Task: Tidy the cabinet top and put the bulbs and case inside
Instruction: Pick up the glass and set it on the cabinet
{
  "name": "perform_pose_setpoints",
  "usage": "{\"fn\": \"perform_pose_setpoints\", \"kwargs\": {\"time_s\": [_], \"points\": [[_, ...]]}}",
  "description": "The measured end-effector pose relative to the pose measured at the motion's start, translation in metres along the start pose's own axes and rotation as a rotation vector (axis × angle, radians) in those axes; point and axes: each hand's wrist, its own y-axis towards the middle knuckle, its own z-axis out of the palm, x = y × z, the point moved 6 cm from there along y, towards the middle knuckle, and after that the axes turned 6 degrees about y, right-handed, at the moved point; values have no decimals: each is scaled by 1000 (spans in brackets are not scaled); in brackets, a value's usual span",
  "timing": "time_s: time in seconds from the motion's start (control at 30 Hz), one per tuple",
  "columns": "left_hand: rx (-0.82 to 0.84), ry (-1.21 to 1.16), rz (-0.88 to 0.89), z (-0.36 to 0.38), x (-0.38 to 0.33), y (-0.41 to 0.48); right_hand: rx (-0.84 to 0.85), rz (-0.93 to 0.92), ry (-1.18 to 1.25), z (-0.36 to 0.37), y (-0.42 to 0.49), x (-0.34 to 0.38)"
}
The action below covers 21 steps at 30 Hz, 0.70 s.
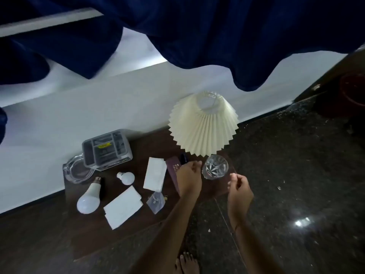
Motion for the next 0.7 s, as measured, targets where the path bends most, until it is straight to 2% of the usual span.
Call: {"fn": "perform_pose_setpoints", "kwargs": {"time_s": [0.13, 0.37, 0.6, 0.7], "points": [[7, 58, -12, 1, -15, 10, -36, 129, 111, 2, 17, 6], [45, 161, 14, 9, -18, 20, 61, 191, 99, 13, 28, 3], [183, -48, -165, 14, -5, 19, 136, 94, 15, 7, 33, 10], [228, -15, -175, 15, -2, 11, 175, -20, -80, -1, 28, 19]]}}
